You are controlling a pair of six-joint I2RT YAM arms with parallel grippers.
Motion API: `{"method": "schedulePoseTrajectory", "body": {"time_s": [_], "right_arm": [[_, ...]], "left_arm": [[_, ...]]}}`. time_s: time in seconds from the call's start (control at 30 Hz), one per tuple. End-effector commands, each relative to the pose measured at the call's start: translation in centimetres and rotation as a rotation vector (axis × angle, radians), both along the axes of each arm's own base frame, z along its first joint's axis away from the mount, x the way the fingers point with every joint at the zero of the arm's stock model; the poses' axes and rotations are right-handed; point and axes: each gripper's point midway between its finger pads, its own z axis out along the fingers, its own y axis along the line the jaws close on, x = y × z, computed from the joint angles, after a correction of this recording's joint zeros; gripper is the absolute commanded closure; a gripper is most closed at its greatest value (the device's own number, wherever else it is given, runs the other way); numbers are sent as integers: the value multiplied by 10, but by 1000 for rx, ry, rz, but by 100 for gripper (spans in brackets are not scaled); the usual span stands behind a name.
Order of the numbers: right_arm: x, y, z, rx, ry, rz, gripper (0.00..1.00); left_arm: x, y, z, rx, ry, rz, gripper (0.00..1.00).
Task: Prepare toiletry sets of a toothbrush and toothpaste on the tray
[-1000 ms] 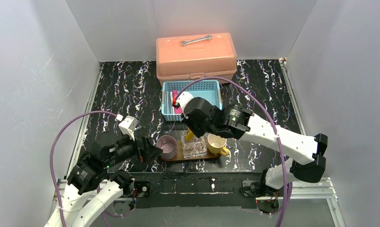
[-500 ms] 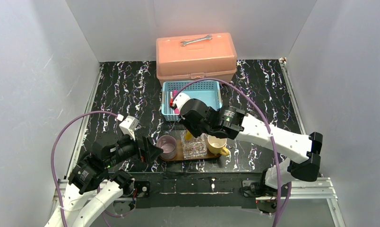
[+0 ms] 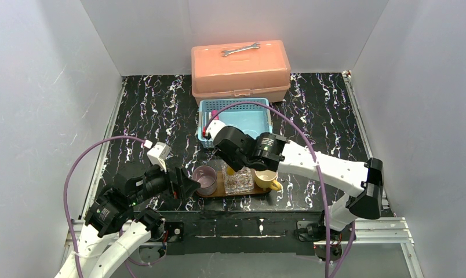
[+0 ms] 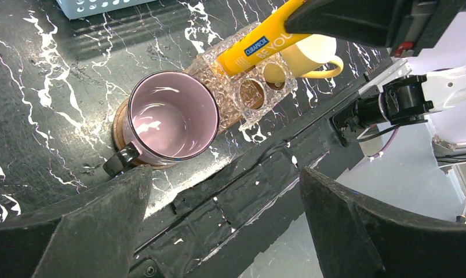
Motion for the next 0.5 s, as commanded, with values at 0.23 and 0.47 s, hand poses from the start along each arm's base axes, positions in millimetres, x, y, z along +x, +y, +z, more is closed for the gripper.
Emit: {"method": "schedulePoseTrajectory", "body": {"time_s": [0.23, 0.47], "right_arm": [[4, 18, -17, 11, -10, 6, 99], [3, 21, -32, 3, 9, 7, 99]], "left_arm": [[1, -3, 1, 0, -7, -16, 2], [1, -3, 0, 0, -6, -18, 2]]}}
